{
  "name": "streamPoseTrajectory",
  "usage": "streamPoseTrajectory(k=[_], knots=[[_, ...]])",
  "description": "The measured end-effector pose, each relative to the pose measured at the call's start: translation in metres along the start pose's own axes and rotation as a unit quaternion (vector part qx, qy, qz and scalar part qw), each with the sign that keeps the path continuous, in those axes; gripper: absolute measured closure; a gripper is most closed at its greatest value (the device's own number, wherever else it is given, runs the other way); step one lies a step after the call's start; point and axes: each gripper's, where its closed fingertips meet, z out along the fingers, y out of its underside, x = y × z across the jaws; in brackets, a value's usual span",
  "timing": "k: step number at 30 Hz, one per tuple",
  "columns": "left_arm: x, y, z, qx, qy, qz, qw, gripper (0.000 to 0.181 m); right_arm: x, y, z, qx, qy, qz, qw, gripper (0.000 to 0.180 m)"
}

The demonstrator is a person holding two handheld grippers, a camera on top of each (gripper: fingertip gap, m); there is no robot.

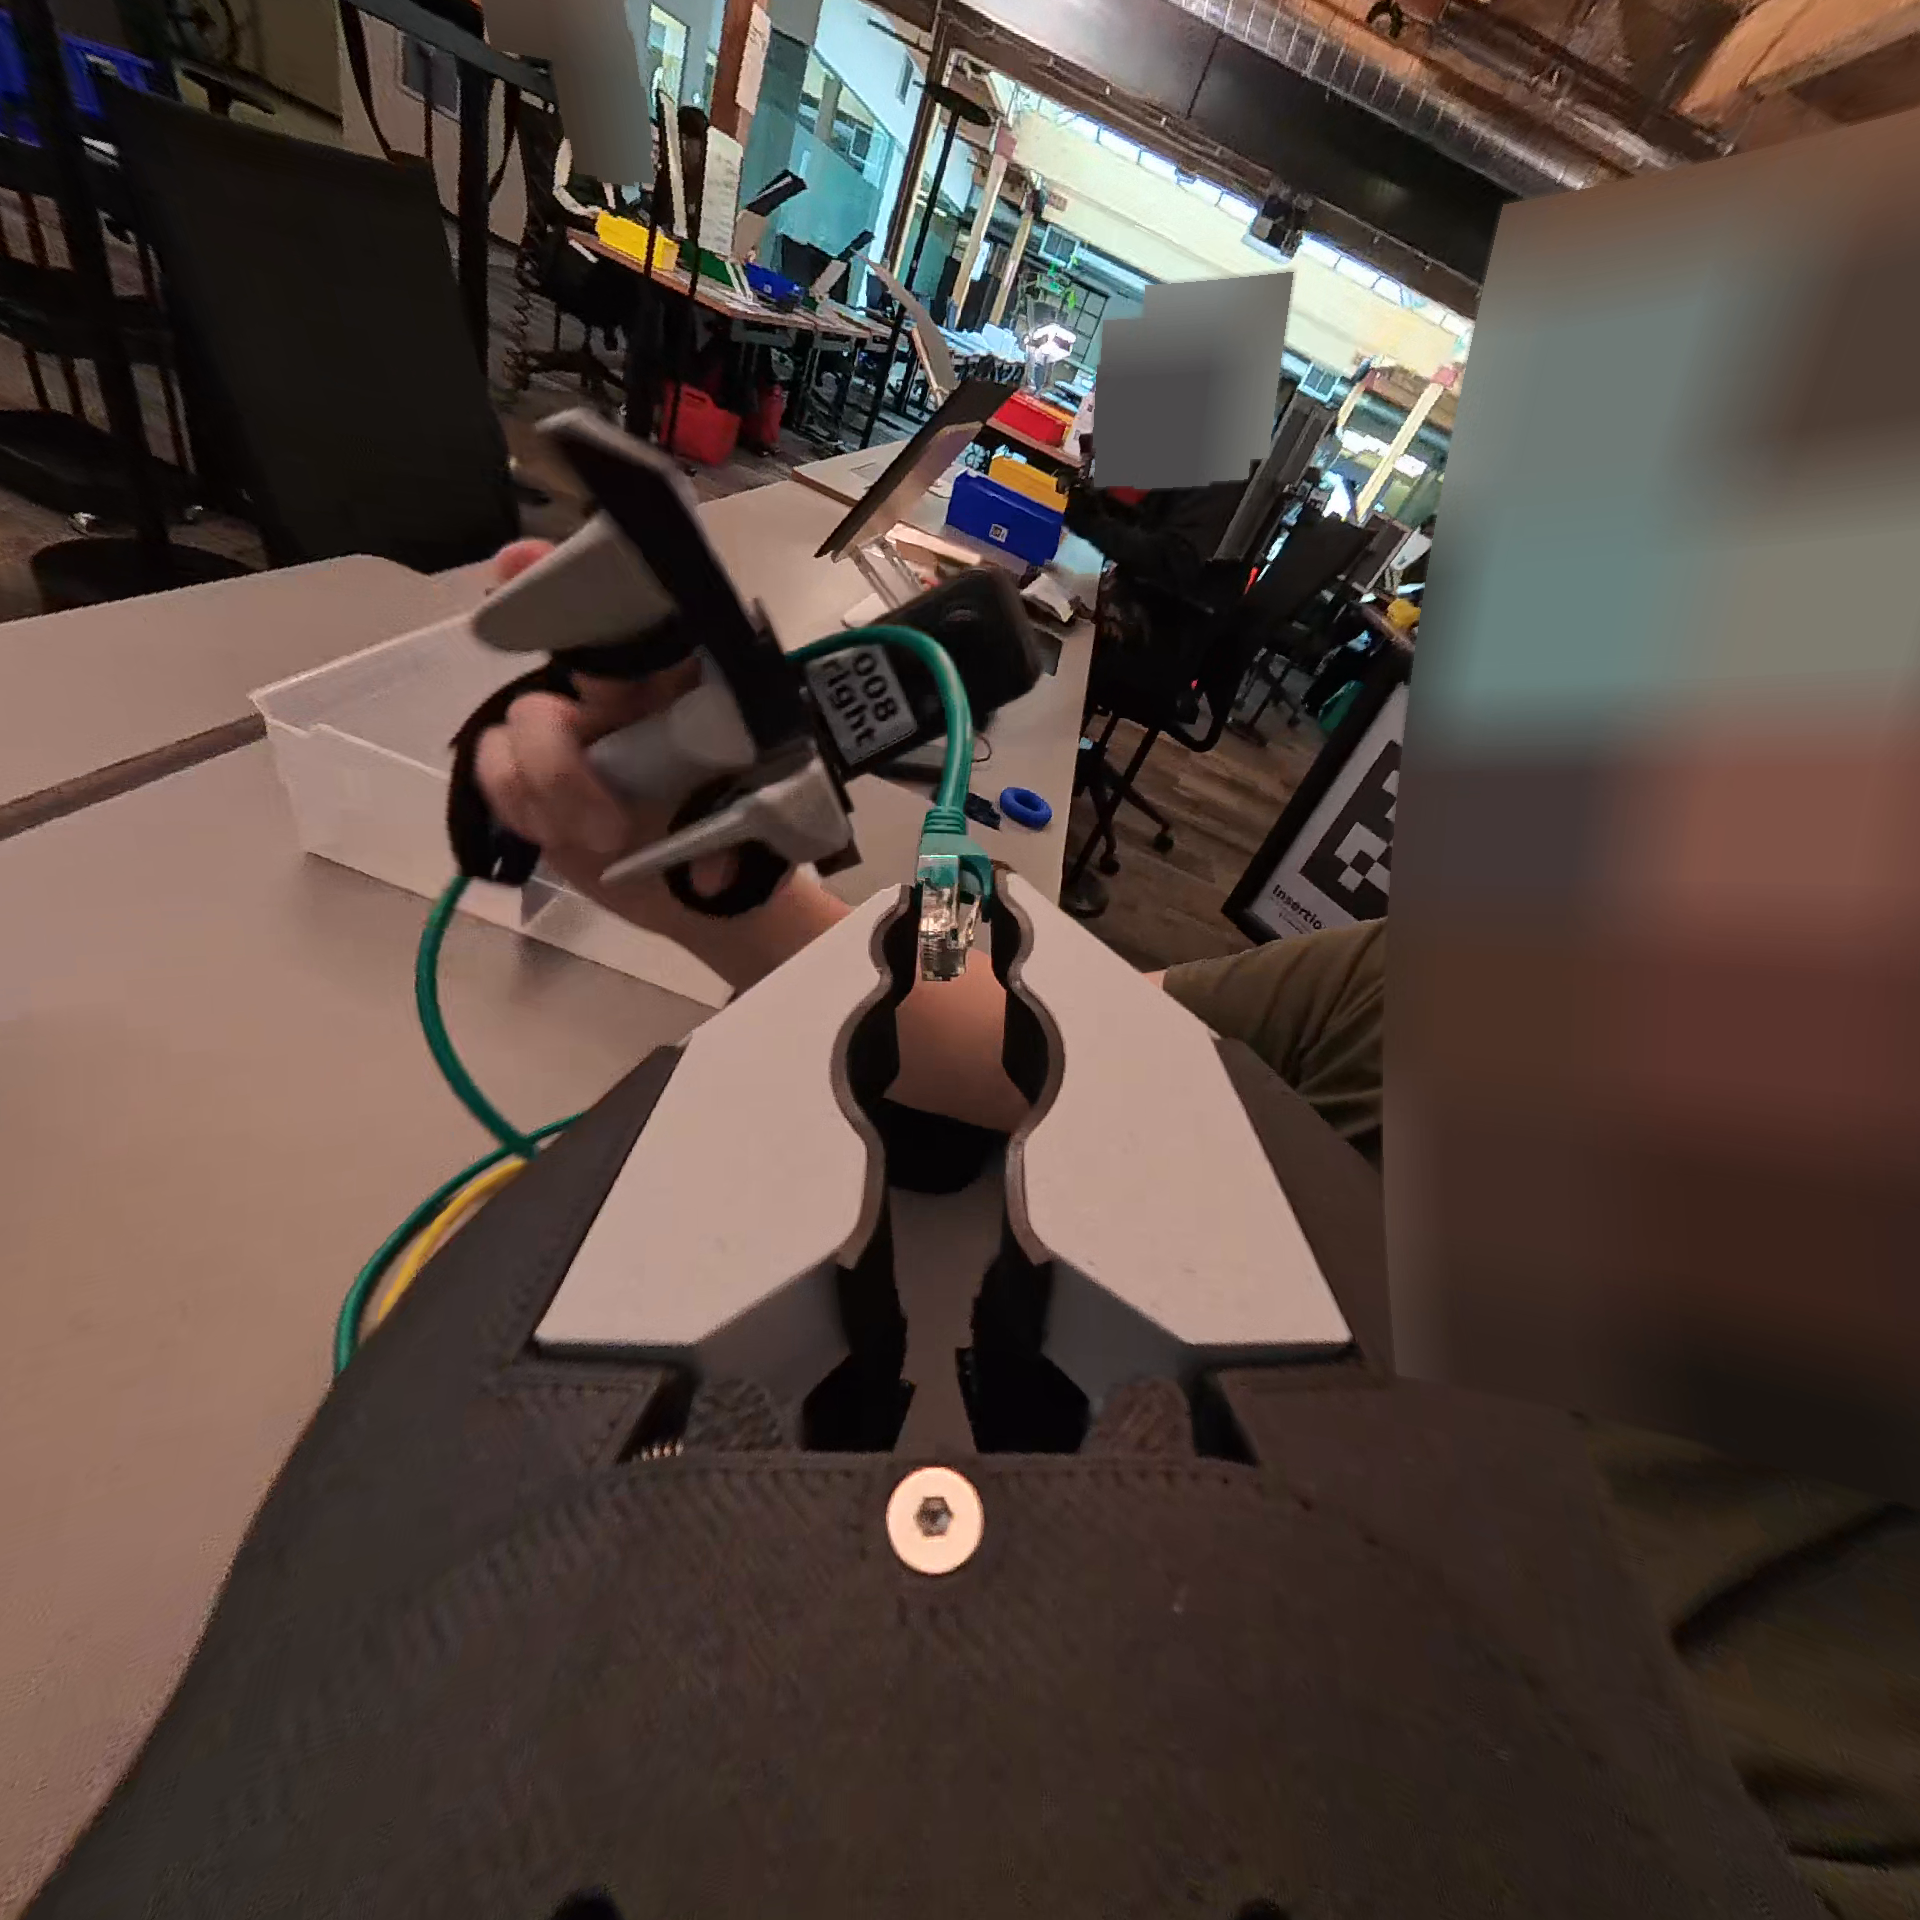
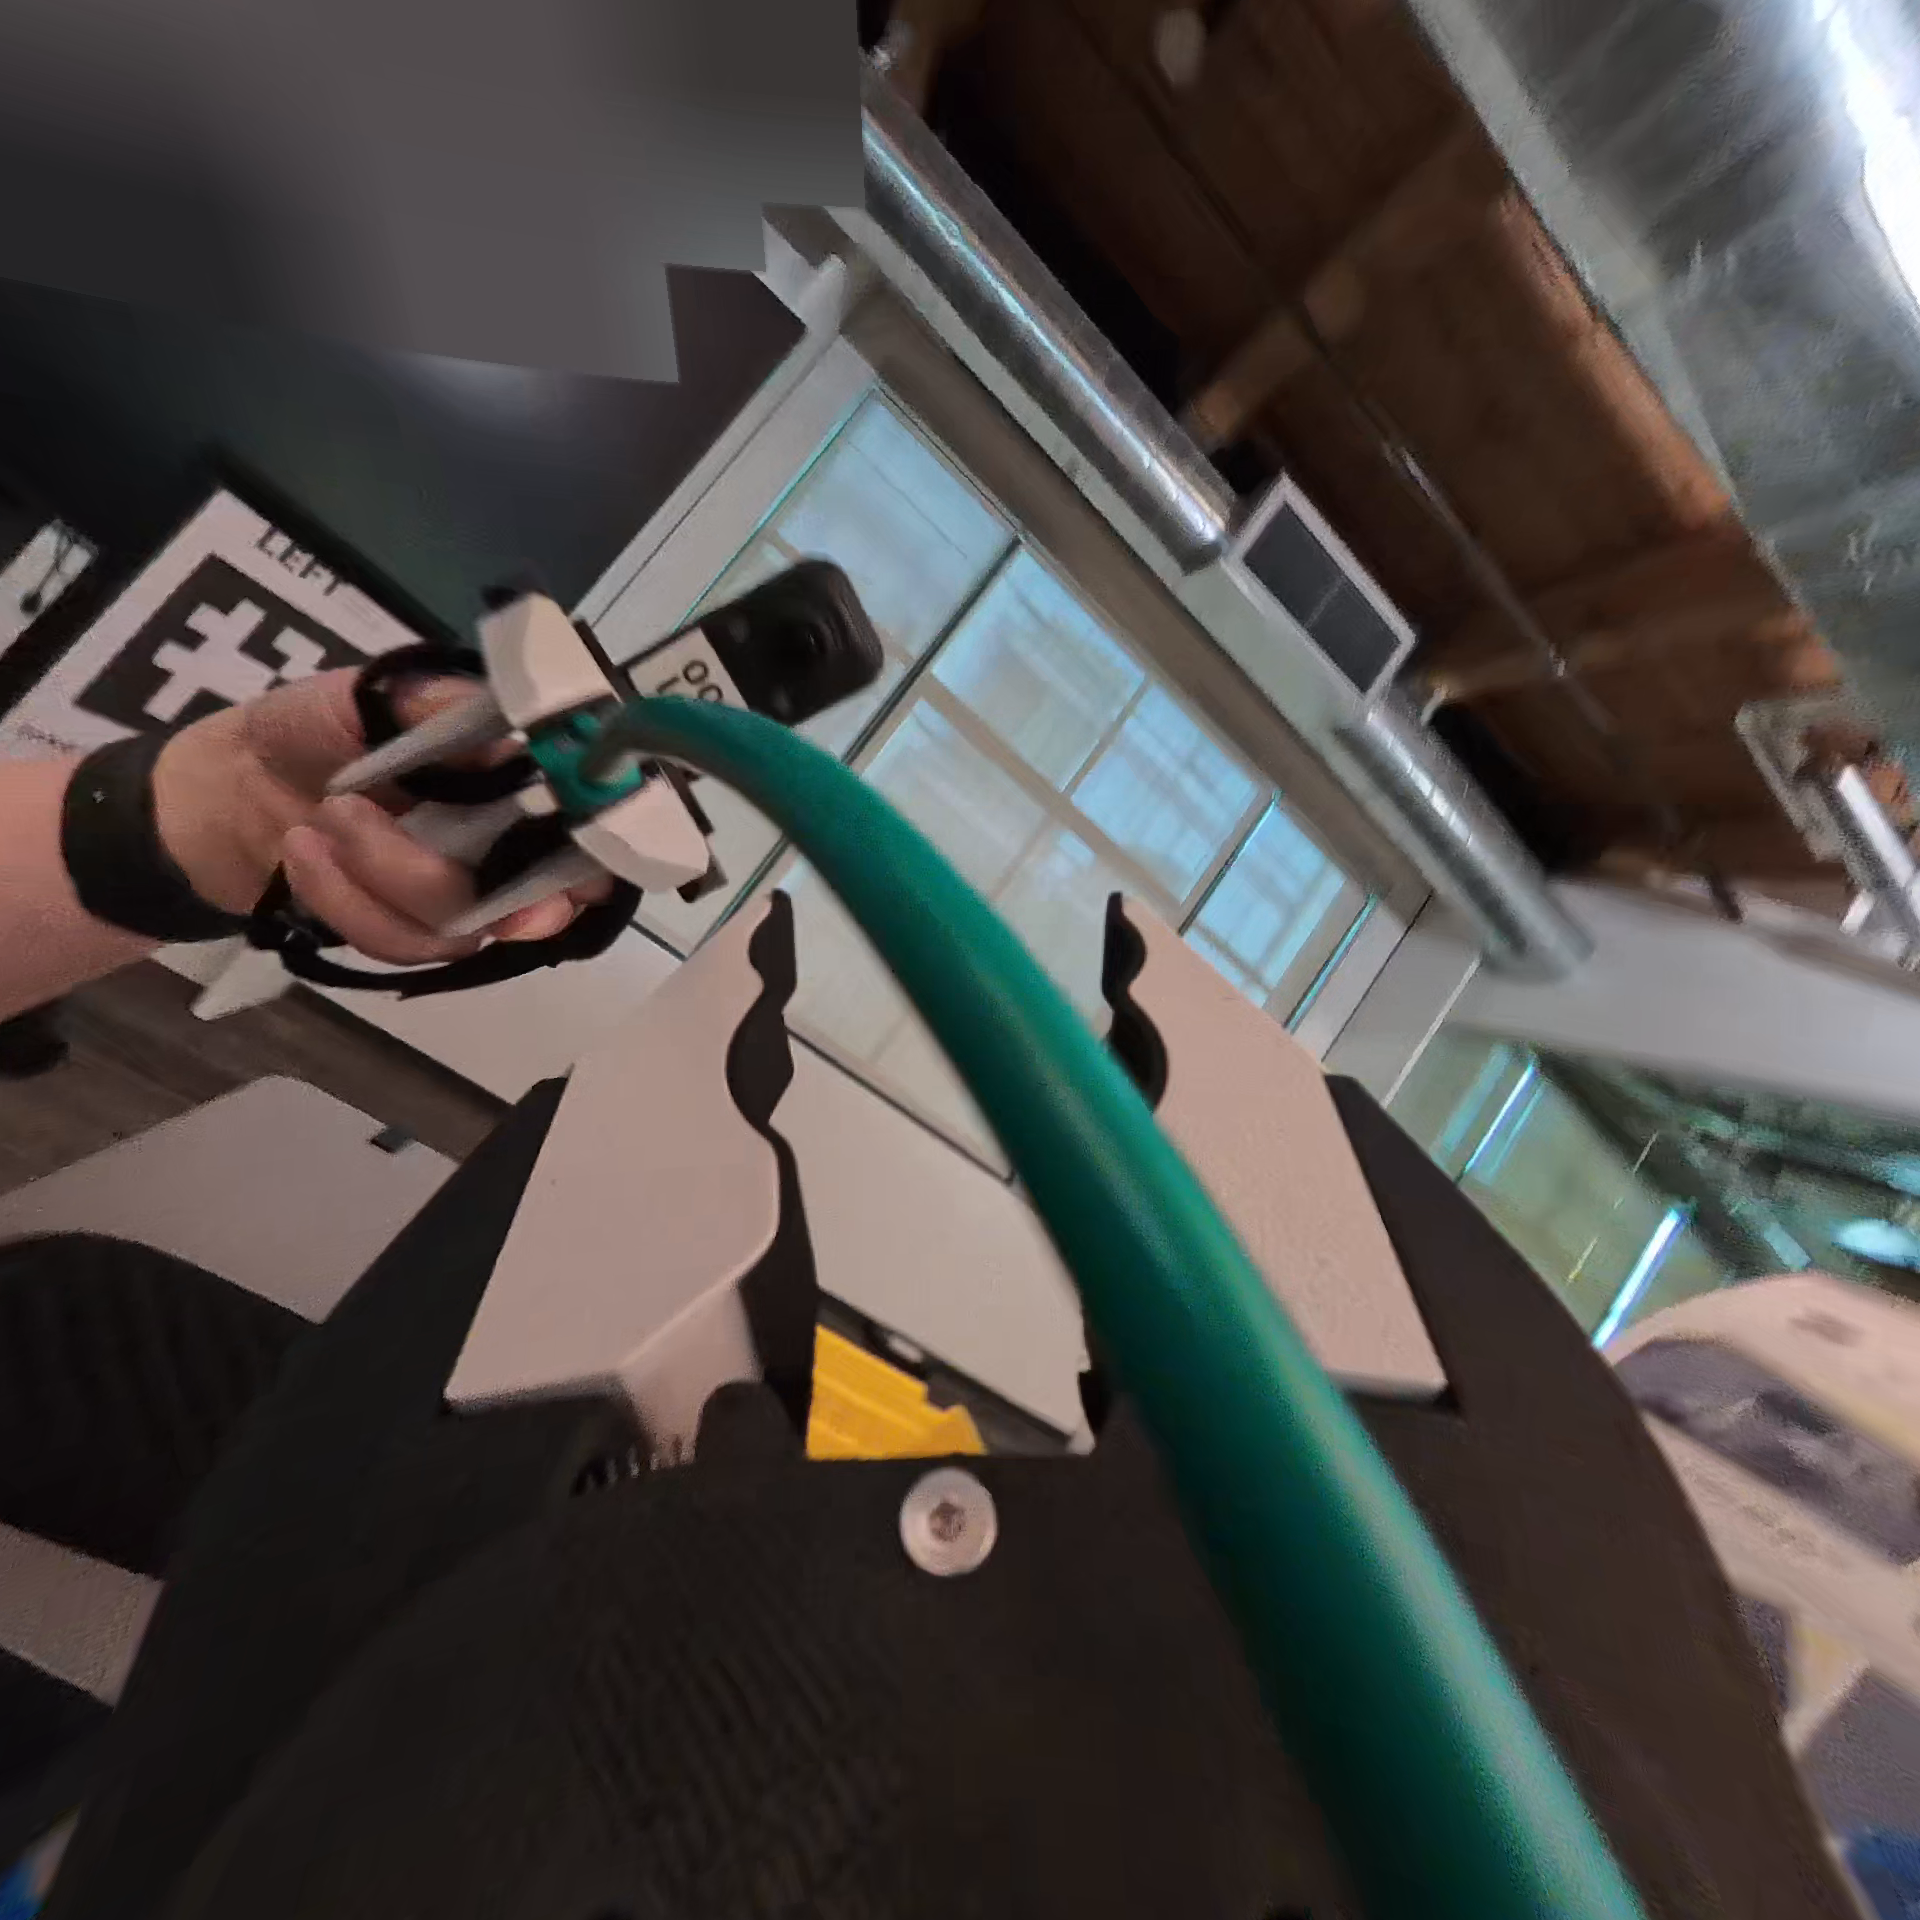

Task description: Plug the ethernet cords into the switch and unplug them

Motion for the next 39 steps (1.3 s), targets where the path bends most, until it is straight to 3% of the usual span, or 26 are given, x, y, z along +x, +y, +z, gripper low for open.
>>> streamPoseTrajectory(k=[1, 3, 6, 11, 18, 39], knots=[[-0.002, 0.0, -0.002, 0.005, 0.004, -0.009, 1.0, 0.169, 0.001, -0.008, -0.004, 0.001, -0.006, -0.029, 1.0, 0.122], [-0.008, 0.001, -0.006, 0.013, 0.008, -0.027, 1.0, 0.169, -0.005, -0.022, -0.009, -0.005, -0.041, -0.071, 0.997, 0.127], [-0.014, 0.005, -0.009, 0.01, 0.017, -0.042, 0.999, 0.168, -0.037, -0.019, -0.016, -0.08, -0.153, -0.101, 0.98, 0.161], [-0.02, 0.008, -0.015, 0.003, 0.019, -0.058, 0.998, 0.168, -0.058, -0.002, -0.031, -0.197, -0.234, -0.123, 0.944, 0.151], [-0.026, 0.022, -0.012, -0.027, 0.004, -0.074, 0.997, 0.168, -0.071, 0.0, -0.021, -0.206, -0.243, -0.124, 0.94, 0.146], [-0.034, 0.031, -0.009, -0.034, 0.001, -0.087, 0.996, 0.168, -0.072, 0.016, -0.023, -0.241, -0.247, -0.152, 0.926, 0.17]])
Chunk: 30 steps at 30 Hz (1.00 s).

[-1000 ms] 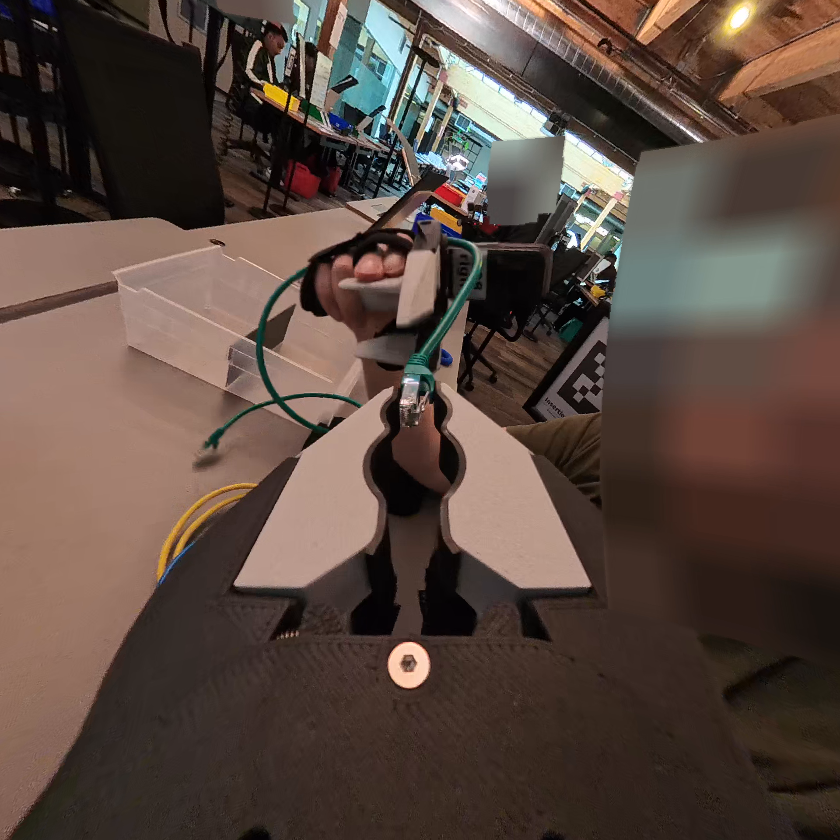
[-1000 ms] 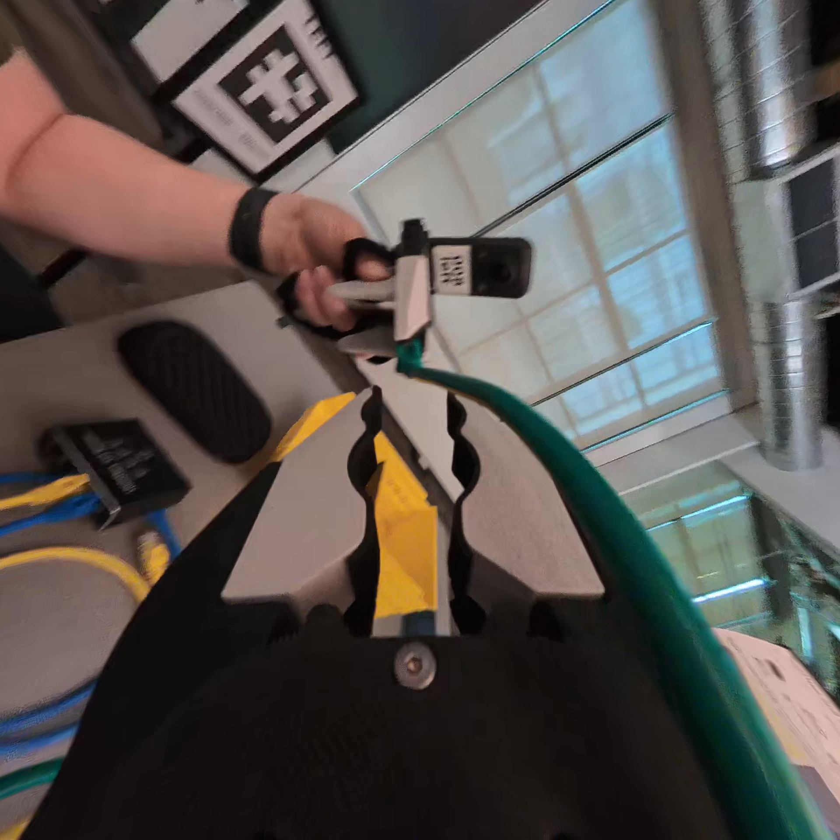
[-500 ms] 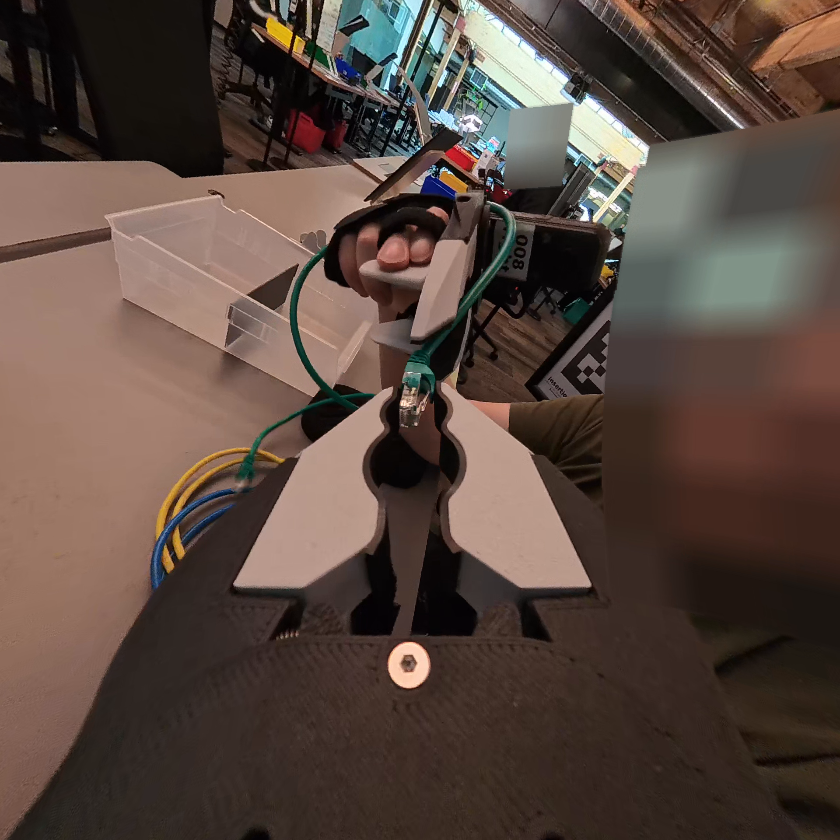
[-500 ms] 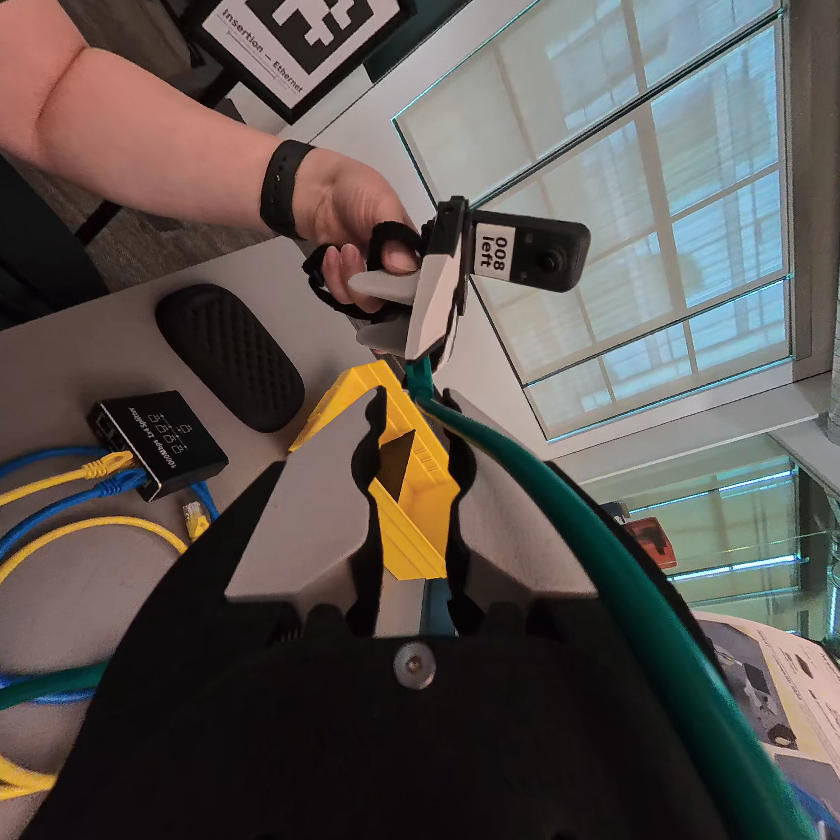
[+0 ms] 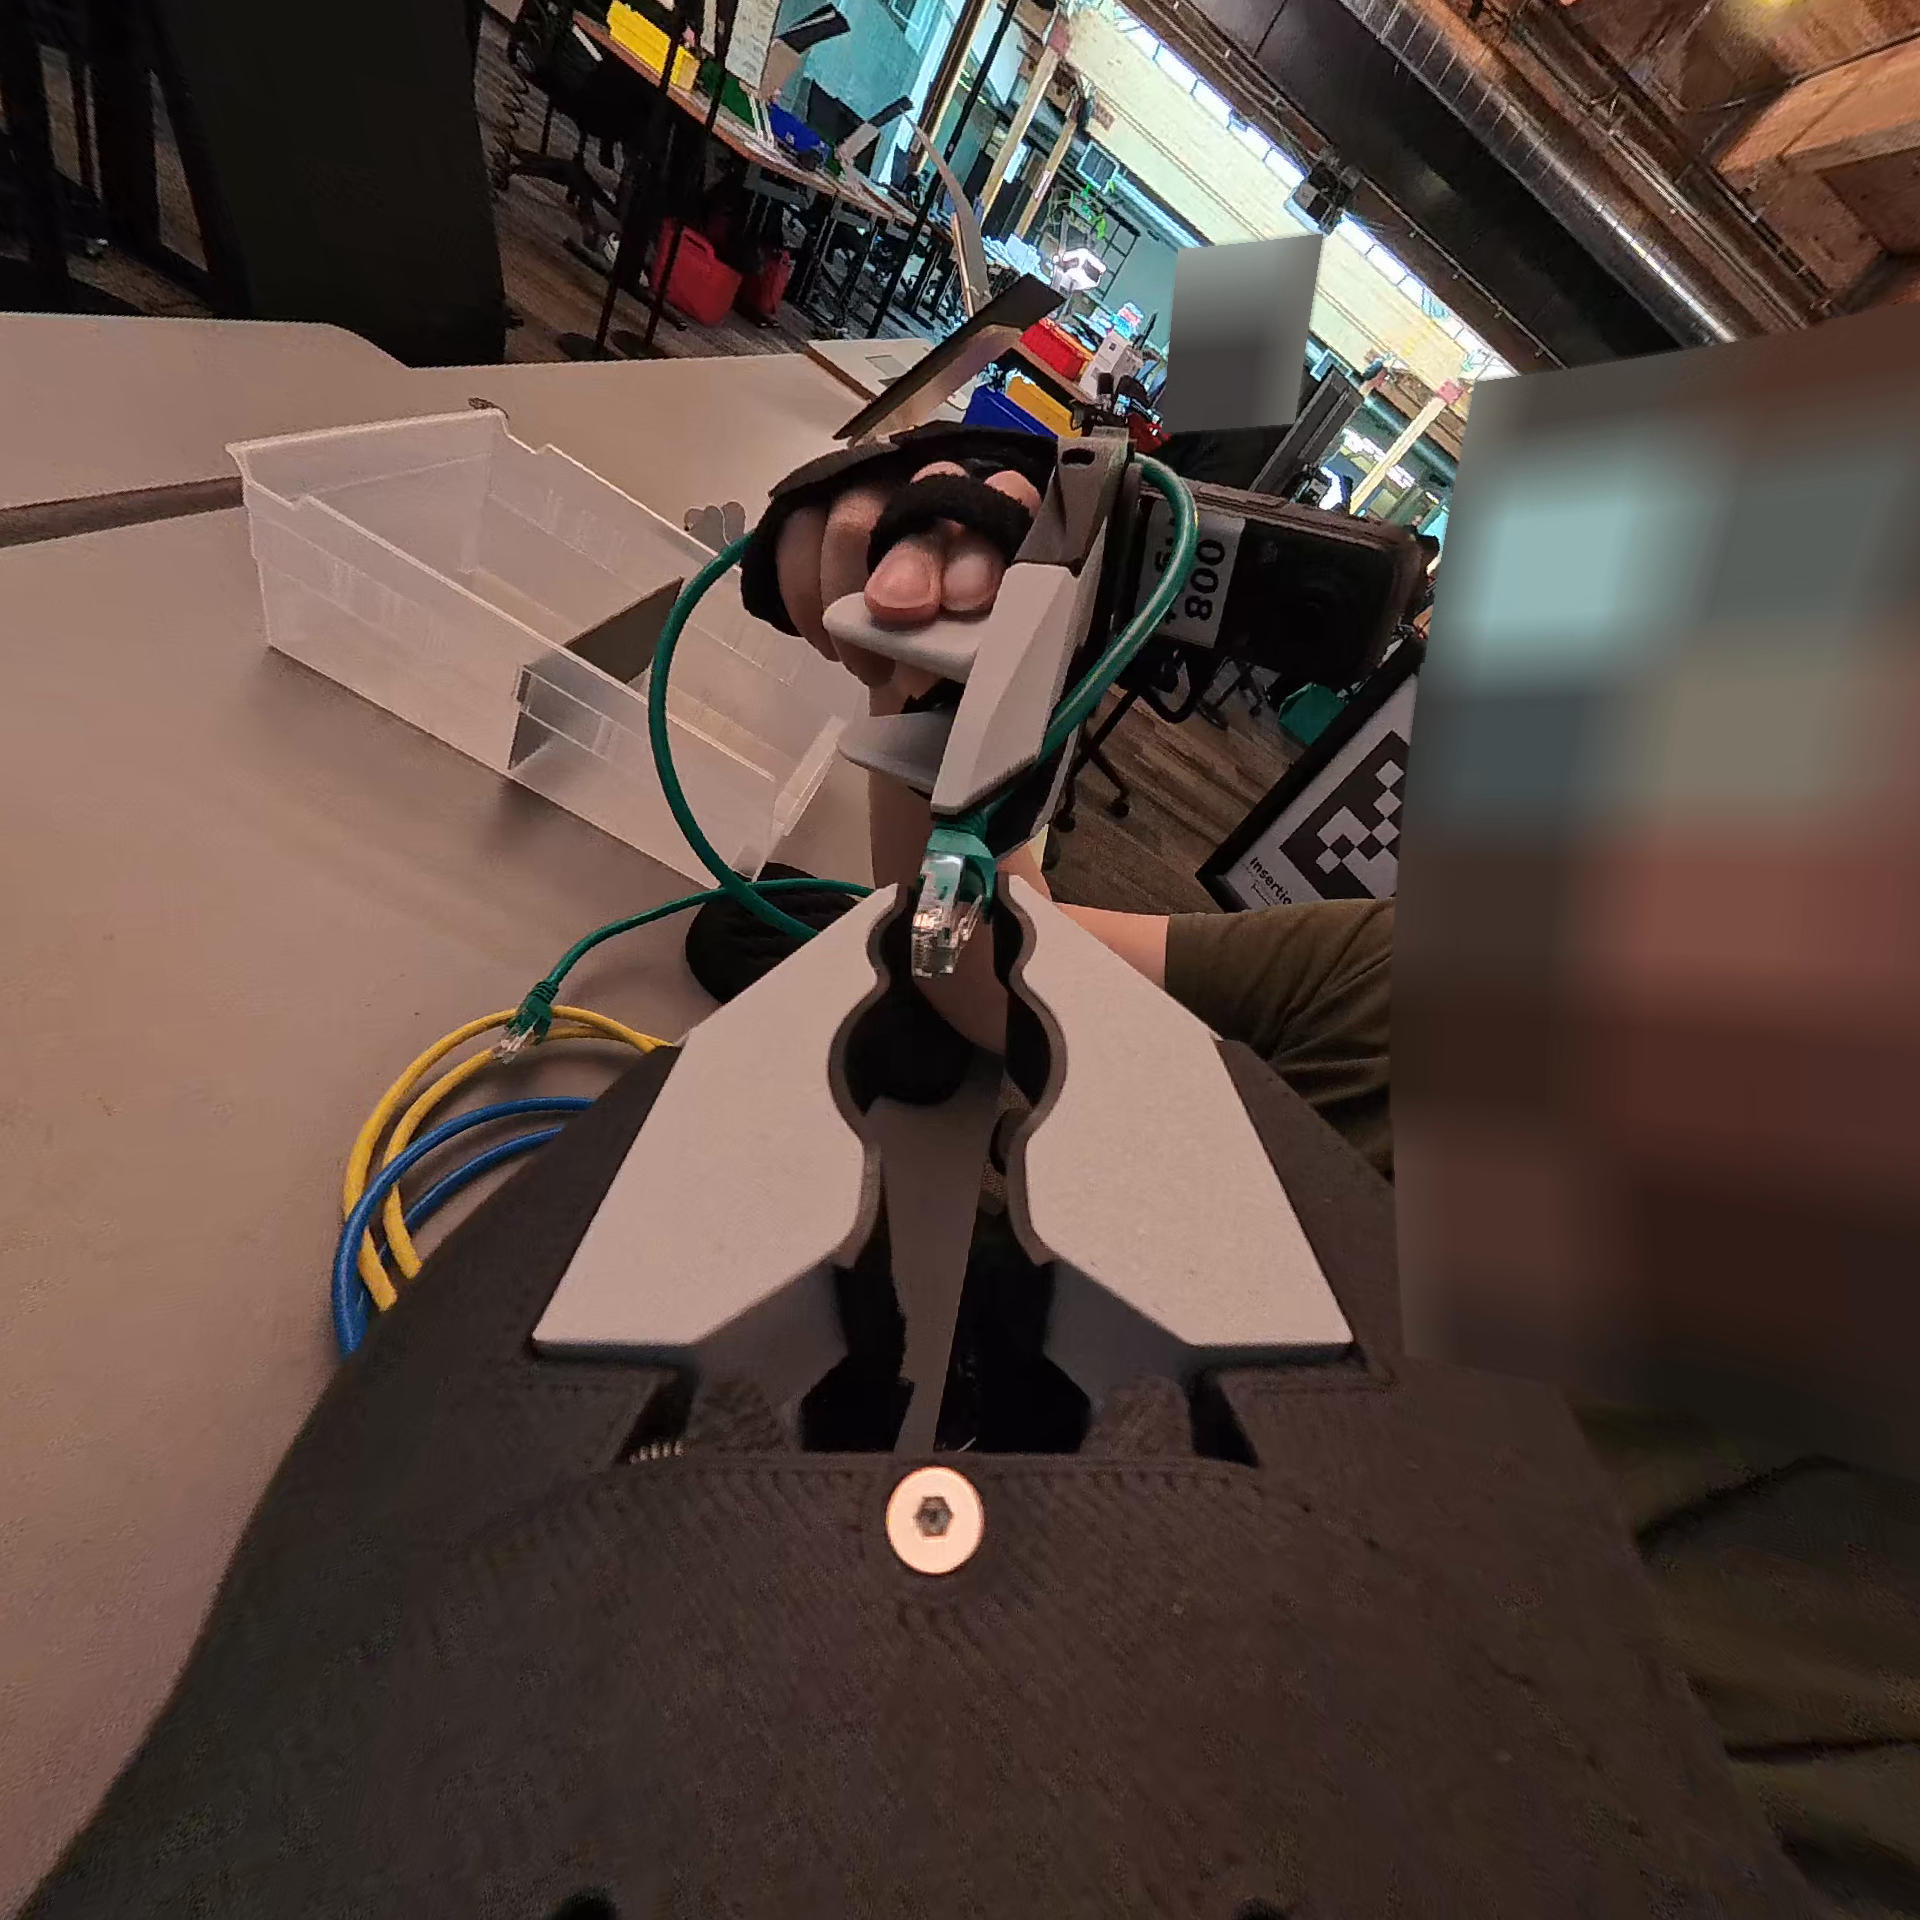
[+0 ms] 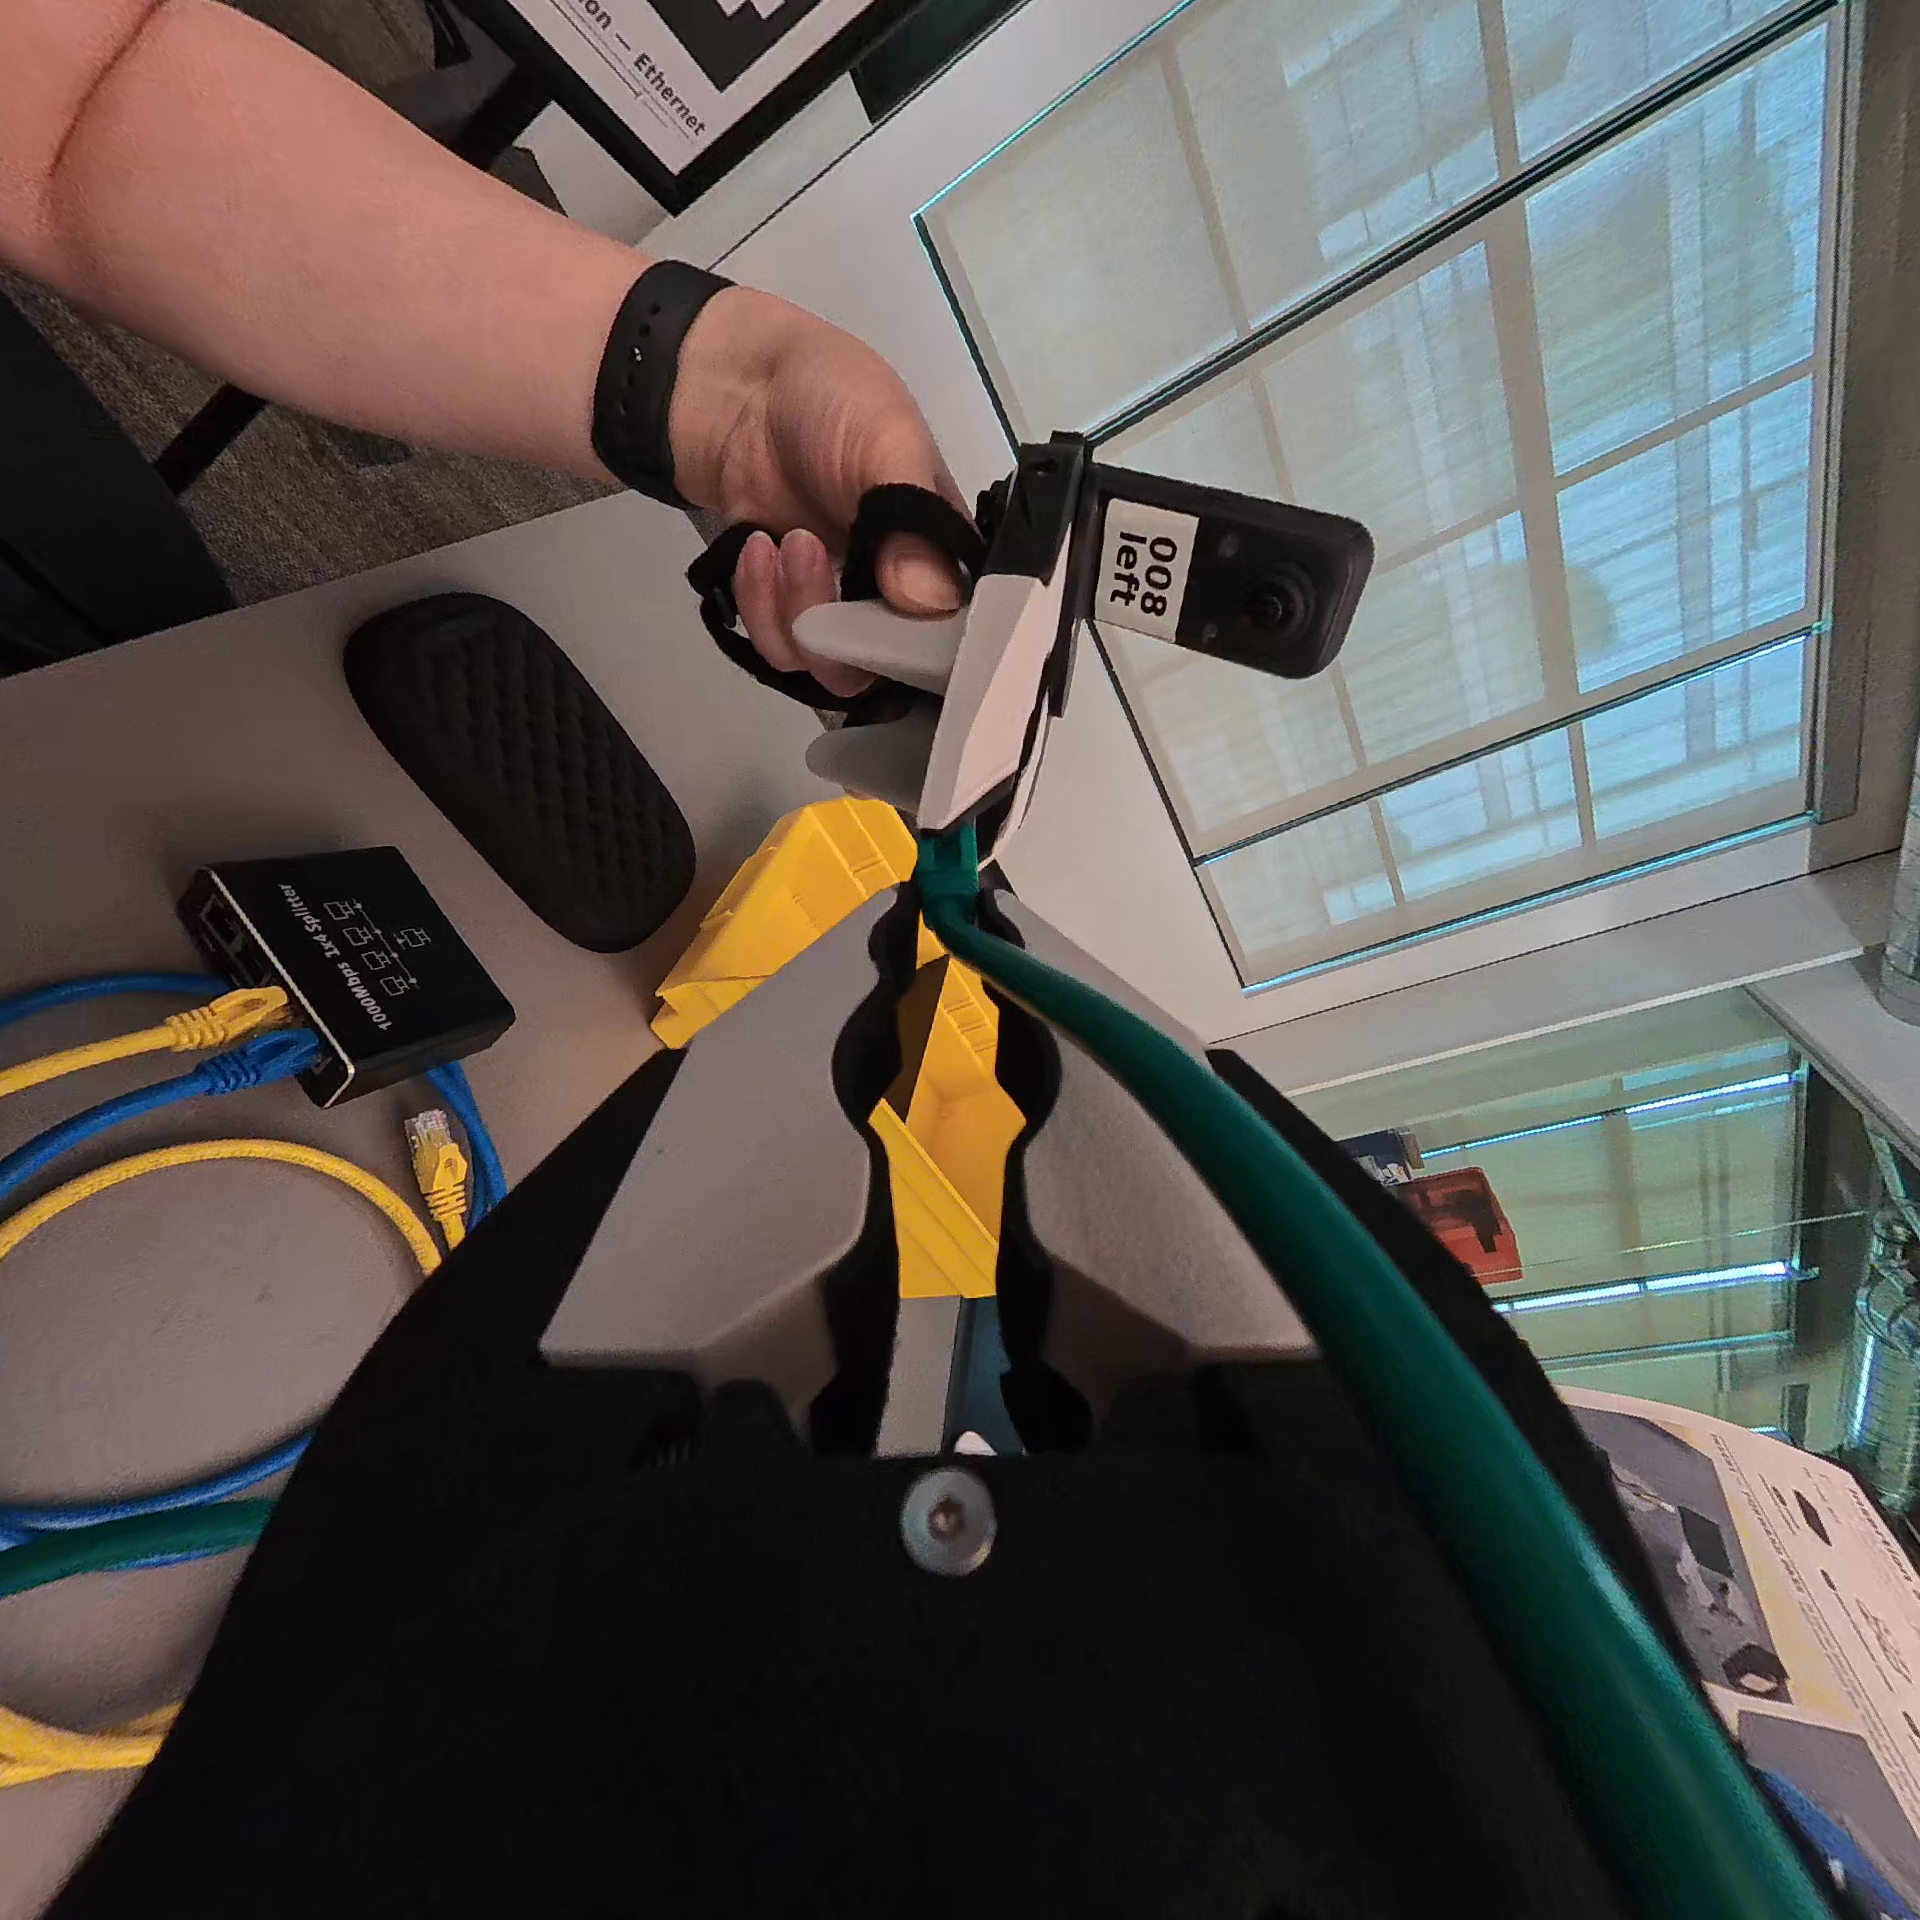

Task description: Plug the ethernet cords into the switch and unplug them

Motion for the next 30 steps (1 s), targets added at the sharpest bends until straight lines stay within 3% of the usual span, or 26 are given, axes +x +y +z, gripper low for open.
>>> streamPoseTrajectory(k=[5, 9, 10, 16, 21, 26, 28, 30], knots=[[-0.005, -0.001, -0.001, 0.011, -0.006, -0.005, 1.0, 0.166, 0.001, 0.004, 0.002, -0.007, -0.002, 0.013, 1.0, 0.17], [-0.015, -0.008, -0.007, 0.041, -0.029, 0.002, 0.999, 0.136, 0.003, 0.008, 0.003, -0.012, -0.001, 0.028, 1.0, 0.17], [-0.019, -0.012, -0.011, 0.059, -0.041, 0.006, 0.997, 0.128, 0.005, 0.009, 0.002, -0.012, 0.003, 0.031, 0.999, 0.169], [-0.042, 0.004, -0.041, 0.088, -0.168, 0.106, 0.976, 0.125, 0.012, 0.018, -0.004, -0.011, 0.013, 0.052, 0.999, 0.17], [-0.06, 0.028, -0.057, 0.097, -0.297, 0.21, 0.927, 0.123, 0.011, 0.024, -0.002, -0.005, 0.006, 0.078, 0.997, 0.17], [-0.044, 0.021, -0.043, 0.088, -0.352, 0.369, 0.856, 0.125, 0.0, 0.005, 0.01, 0.082, -0.044, 0.148, 0.985, 0.17], [-0.039, 0.017, -0.032, 0.075, -0.359, 0.405, 0.837, 0.131, -0.006, 0.0, 0.015, 0.101, -0.063, 0.162, 0.98, 0.17], [-0.031, 0.015, -0.021, 0.071, -0.341, 0.438, 0.829, 0.151, -0.009, 0.0, 0.019, 0.105, -0.071, 0.168, 0.978, 0.17]])
